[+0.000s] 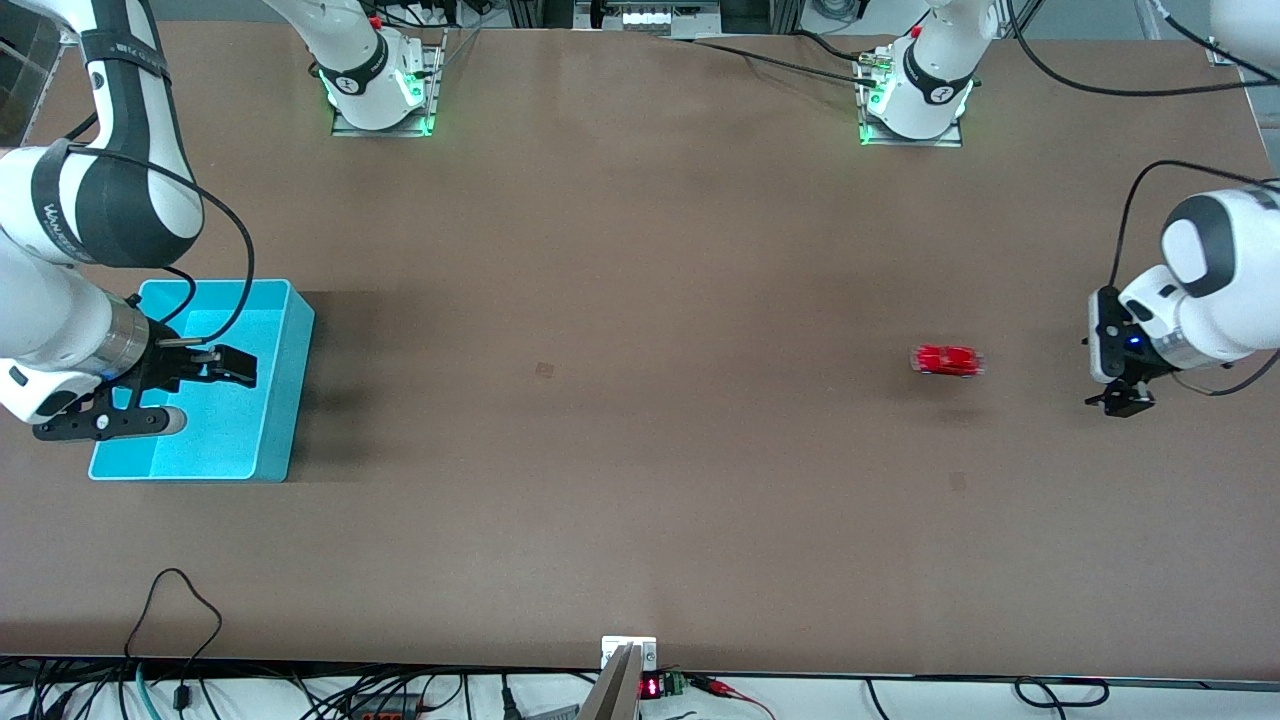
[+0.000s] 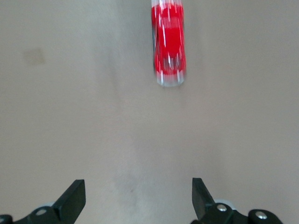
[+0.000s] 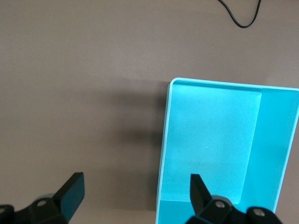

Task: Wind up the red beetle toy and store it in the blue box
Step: 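Move the right gripper above the car beside the blue box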

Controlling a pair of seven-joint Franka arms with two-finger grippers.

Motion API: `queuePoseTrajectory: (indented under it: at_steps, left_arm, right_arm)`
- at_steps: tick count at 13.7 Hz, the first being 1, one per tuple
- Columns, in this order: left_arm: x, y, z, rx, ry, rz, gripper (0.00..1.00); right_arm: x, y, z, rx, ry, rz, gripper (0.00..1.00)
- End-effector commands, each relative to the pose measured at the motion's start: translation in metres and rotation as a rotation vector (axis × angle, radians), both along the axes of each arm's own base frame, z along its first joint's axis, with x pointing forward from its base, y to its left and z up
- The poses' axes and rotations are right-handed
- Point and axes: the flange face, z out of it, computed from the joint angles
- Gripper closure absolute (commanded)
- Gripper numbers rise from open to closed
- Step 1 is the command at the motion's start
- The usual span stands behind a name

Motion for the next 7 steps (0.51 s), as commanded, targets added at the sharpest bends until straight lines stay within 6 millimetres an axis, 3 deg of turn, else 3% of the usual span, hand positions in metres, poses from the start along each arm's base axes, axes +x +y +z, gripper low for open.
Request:
queuePoseTrajectory:
  at_steps: [1, 4, 7]
  left_arm:
    - [0.004, -0.001, 0.018, -0.023, 0.014, 0.072, 0.0]
    - [0.009, -0.027, 0.034, -0.006, -0.007, 0.209, 0.0]
    - [0.018, -0.057, 0.051, 0.006, -0.034, 0.412, 0.0]
  right_arm:
    - [-0.002, 0.001, 0.0, 0.014, -0.007, -0.011, 0.0]
    - [-0.005, 0.0, -0.008, 0.014, 0.008, -0.013, 0.0]
    - [-0.011, -0.021, -0.016, 0.016, 0.029, -0.039, 0.0]
